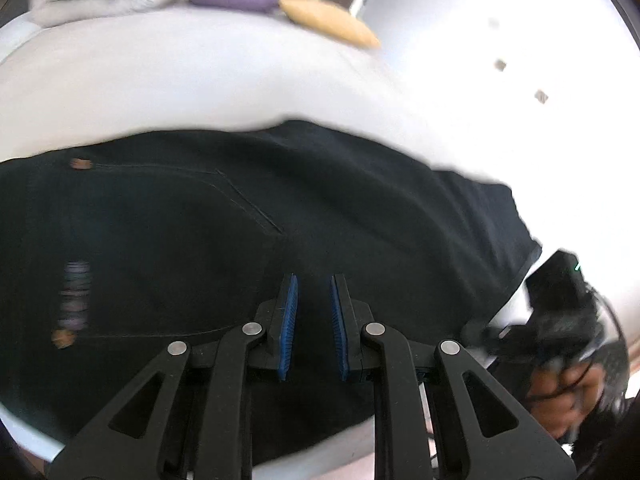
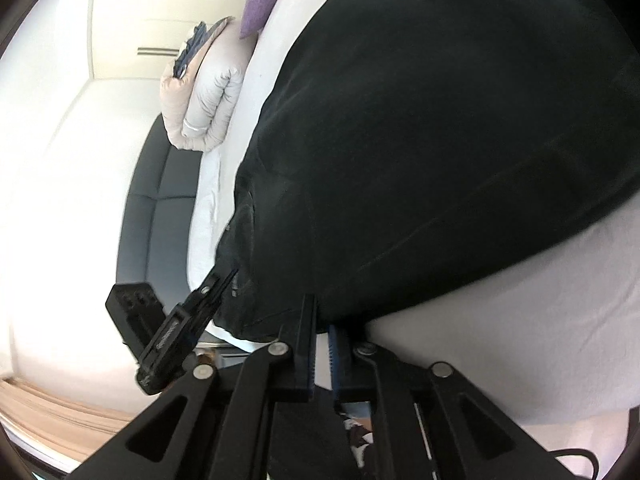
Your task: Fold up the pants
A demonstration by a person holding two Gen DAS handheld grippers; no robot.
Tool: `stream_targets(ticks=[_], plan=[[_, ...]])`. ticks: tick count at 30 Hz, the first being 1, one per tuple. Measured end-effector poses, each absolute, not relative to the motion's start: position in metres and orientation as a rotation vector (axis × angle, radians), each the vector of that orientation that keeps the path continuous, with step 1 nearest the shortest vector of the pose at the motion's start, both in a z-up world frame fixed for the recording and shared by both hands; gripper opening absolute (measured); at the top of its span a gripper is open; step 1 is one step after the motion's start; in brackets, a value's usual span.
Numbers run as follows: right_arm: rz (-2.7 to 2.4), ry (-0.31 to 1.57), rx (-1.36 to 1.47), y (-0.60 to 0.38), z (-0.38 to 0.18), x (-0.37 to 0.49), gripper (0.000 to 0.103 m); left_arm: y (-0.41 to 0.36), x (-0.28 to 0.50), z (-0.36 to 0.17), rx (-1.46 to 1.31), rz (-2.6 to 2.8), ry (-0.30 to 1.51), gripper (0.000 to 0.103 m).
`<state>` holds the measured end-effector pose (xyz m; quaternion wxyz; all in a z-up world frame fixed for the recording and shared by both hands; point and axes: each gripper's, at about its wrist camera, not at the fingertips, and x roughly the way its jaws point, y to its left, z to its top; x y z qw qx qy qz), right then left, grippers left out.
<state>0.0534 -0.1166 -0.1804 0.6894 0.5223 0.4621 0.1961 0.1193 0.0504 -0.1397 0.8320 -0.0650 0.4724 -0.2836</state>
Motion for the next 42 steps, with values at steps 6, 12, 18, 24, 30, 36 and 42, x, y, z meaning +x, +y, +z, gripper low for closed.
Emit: stream_targets(ticks=[6, 12, 18, 24, 30, 36, 42], plan=[[0.193, 0.784, 1.298, -0.225, -0.166, 0.032, 0.037, 0.048, 0.113, -0.161, -0.133, -0.609, 1.037, 0.016], [-0.070, 0.557, 1.470, -0.332, -0.178, -0.018, 0.015, 0.047, 0.111, -0.161, -0.103, -0.604, 1.040, 0.016], [-0.137, 0.497, 1.524, -0.364, -0.197, -0.044, 0.000, 0.044, 0.110, -0.159, -0.097, -0.598, 1.045, 0.016], [-0.142, 0.500, 1.452, -0.360, -0.187, -0.044, 0.001, 0.049, 0.110, -0.161, -0.110, -0.600, 1.044, 0.016], [-0.286, 0.414, 1.447, -0.390, -0.165, -0.082, 0.017, 0.054, 0.111, -0.166, -0.133, -0.604, 1.039, 0.016], [-0.226, 0.469, 1.177, -0.362, -0.095, -0.059, 0.022, 0.059, 0.109, -0.168, -0.143, -0.603, 1.033, 0.016], [0.269, 0.722, 1.006, -0.212, -0.081, 0.064, 0.016, 0.060, 0.106, -0.167, -0.140, -0.596, 1.030, 0.016]])
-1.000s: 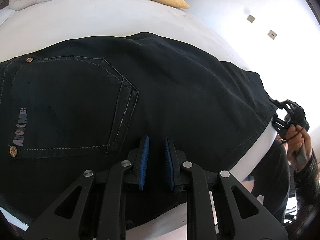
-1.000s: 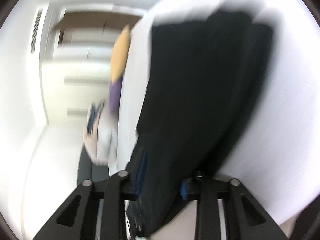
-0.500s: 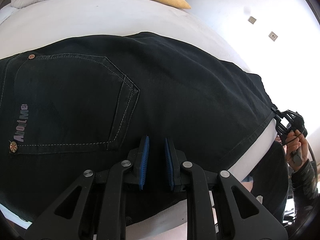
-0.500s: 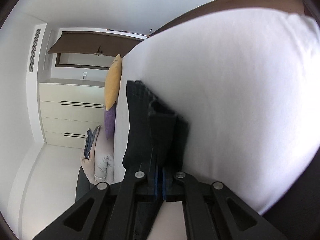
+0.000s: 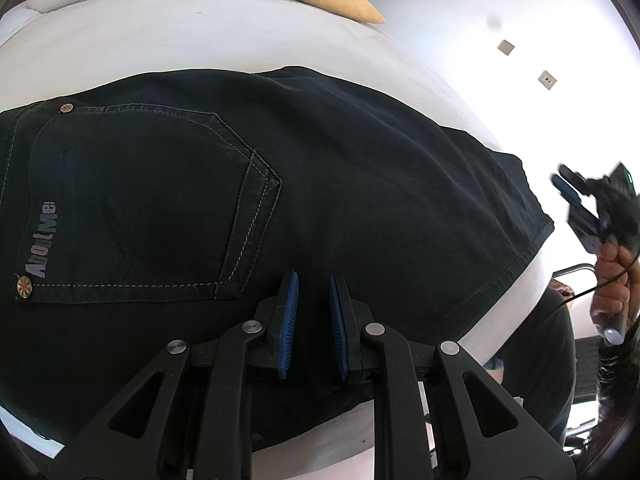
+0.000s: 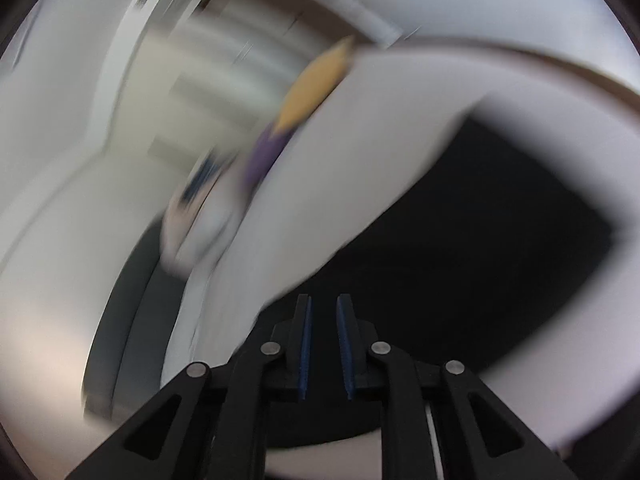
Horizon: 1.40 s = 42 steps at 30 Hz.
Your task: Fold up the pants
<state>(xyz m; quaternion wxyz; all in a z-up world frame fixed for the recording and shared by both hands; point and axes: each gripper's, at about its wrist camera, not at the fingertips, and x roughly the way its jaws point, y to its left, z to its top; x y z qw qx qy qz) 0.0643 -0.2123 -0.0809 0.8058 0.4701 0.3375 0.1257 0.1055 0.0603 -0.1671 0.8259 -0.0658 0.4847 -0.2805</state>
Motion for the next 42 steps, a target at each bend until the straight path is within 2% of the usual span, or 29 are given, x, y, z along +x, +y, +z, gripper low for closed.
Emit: stream_targets(ticks=[4, 8, 9, 10, 14, 22, 26, 31, 35, 38, 42], plan=[[0.439, 0.888, 0.998, -0.128, -0.109, 0.122, 0.016, 0.061, 0.104, -0.167, -0.141, -0.595, 1.029, 0.016], [0.461, 1.022, 0.989, -0.080, -0.153, 0.144, 0.016, 0.062, 0.104, -0.166, -0.151, -0.598, 1.027, 0.016], [0.444, 1.048, 1.012, -0.078, -0.165, 0.146, 0.010, 0.062, 0.104, -0.166, -0.152, -0.600, 1.028, 0.016], [0.414, 1.052, 1.066, -0.082, -0.179, 0.148, 0.000, 0.063, 0.104, -0.166, -0.153, -0.602, 1.027, 0.016], [0.329, 0.949, 1.110, -0.115, -0.189, 0.125, 0.000, 0.064, 0.105, -0.167, -0.156, -0.606, 1.027, 0.016], [-0.085, 0.675, 1.320, -0.299, -0.197, 0.076, 0.000, 0.066, 0.106, -0.166, -0.153, -0.606, 1.026, 0.016], [-0.185, 0.579, 1.339, -0.349, -0.199, 0.050, 0.000, 0.066, 0.106, -0.166, -0.155, -0.607, 1.027, 0.016], [-0.226, 0.570, 1.287, -0.357, -0.194, 0.045, 0.000, 0.066, 0.107, -0.158, -0.165, -0.591, 1.028, 0.016], [-0.227, 0.585, 1.252, -0.361, -0.190, 0.048, 0.000, 0.051, 0.109, -0.125, -0.195, -0.658, 0.956, 0.016], [-0.234, 0.594, 1.240, -0.368, -0.190, 0.046, 0.000, 0.014, 0.126, -0.106, -0.189, -0.753, 0.929, 0.016], [-0.237, 0.599, 1.204, -0.361, -0.178, 0.065, 0.000, -0.060, 0.166, -0.115, -0.196, -0.888, 1.007, 0.016]])
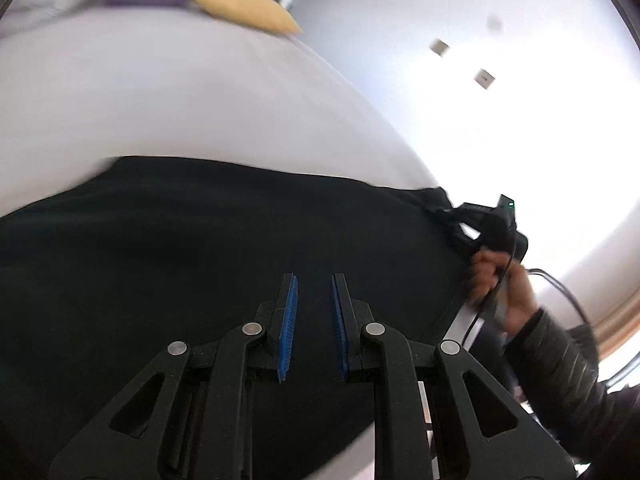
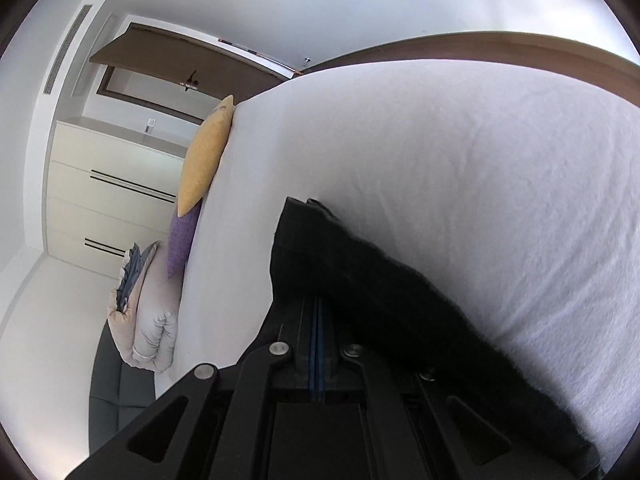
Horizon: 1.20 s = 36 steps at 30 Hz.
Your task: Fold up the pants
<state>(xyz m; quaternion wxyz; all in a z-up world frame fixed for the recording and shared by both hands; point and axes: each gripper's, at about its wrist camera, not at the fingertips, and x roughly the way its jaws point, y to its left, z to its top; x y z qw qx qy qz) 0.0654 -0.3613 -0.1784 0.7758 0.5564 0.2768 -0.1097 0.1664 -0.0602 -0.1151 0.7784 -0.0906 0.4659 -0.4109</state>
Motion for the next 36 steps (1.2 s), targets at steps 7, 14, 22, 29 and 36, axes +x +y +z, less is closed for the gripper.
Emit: stream_targets(ticks=[7, 14, 22, 29, 36], plan=[[-0.237, 0.604, 1.170, -0.363, -0.179, 0.066, 0.000, -0.116, 0.221, -0.170, -0.273, -0.941, 1.187, 0.007], [-0.252, 0.601, 1.119, -0.359, -0.174, 0.066, 0.000, -0.021, 0.272, -0.192, -0.523, -0.813, 1.195, 0.002], [-0.259, 0.601, 1.103, -0.357, -0.175, 0.064, 0.000, 0.097, 0.275, -0.186, -0.522, -0.631, 1.120, 0.002], [-0.269, 0.604, 1.085, -0.356, -0.174, 0.061, 0.000, 0.188, 0.260, -0.168, -0.476, -0.446, 1.036, 0.002], [-0.263, 0.607, 1.081, -0.354, -0.171, 0.059, 0.000, 0.248, 0.228, -0.152, -0.464, -0.271, 0.951, 0.002]])
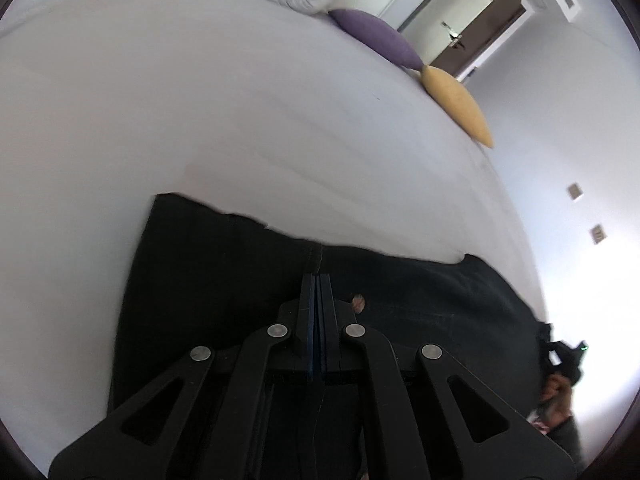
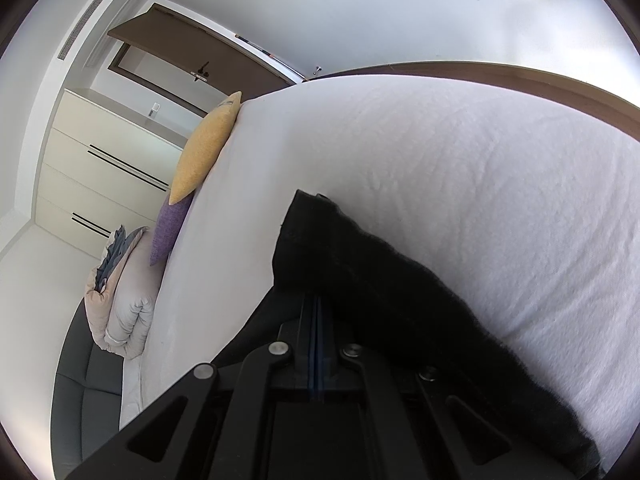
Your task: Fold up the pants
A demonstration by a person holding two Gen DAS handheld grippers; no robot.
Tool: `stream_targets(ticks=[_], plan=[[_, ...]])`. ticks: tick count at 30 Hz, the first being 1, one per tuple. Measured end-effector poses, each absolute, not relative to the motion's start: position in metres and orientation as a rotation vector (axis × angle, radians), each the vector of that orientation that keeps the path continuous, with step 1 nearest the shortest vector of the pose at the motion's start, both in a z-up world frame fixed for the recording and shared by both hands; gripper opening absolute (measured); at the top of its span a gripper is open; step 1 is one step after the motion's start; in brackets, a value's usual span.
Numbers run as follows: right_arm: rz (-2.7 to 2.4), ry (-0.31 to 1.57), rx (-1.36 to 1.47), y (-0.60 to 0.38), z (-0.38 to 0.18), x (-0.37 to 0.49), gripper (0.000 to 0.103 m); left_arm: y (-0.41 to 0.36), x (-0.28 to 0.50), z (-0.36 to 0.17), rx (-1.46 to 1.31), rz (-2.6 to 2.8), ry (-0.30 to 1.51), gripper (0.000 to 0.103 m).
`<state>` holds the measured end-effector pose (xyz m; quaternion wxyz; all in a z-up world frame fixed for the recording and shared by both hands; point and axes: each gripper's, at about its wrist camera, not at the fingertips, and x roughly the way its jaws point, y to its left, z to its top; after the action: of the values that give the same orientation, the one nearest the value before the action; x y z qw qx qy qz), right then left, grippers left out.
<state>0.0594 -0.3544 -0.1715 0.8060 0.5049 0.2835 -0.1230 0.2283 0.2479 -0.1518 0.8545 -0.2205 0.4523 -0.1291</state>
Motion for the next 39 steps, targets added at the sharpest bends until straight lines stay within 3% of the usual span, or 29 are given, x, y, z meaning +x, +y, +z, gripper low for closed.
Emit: stream_targets(ticks=[7, 10, 13, 14, 16, 24, 31, 33, 39], plan=[[-0.154, 0.607, 1.042, -0.316, -0.125, 0.044, 0.004, 0.126, 0.167, -0.121, -0.326, -0.472, 0.881, 0.002], [0.017, 0.675, 1.023, -0.252, -0.120, 0.044, 0.013, 0.062, 0.156, -0.133, -0.261, -0.559, 0.921, 0.002], [0.163, 0.796, 1.041, -0.189, -0.143, 0.046, 0.015, 0.021, 0.146, -0.157, -0.248, -0.590, 0.996, 0.002], [0.190, 0.840, 1.051, -0.175, -0.155, 0.046, 0.014, 0.015, 0.141, -0.164, -0.237, -0.582, 0.998, 0.002], [0.177, 0.857, 1.010, -0.167, -0.166, 0.042, 0.000, 0.021, 0.137, -0.168, -0.277, -0.594, 0.993, 0.002], [-0.066, 0.686, 1.164, -0.272, -0.177, -0.006, 0.000, 0.024, 0.138, -0.177, -0.322, -0.585, 0.992, 0.002], [-0.333, 0.501, 1.181, -0.358, -0.153, -0.069, 0.000, 0.033, 0.145, -0.179, -0.324, -0.588, 0.997, 0.002], [-0.418, 0.480, 1.159, -0.367, -0.139, -0.083, 0.023, 0.035, 0.146, -0.179, -0.326, -0.587, 0.999, 0.002], [-0.356, 0.513, 1.239, -0.348, -0.137, -0.087, 0.041, 0.048, 0.149, -0.177, -0.337, -0.588, 1.005, 0.002]])
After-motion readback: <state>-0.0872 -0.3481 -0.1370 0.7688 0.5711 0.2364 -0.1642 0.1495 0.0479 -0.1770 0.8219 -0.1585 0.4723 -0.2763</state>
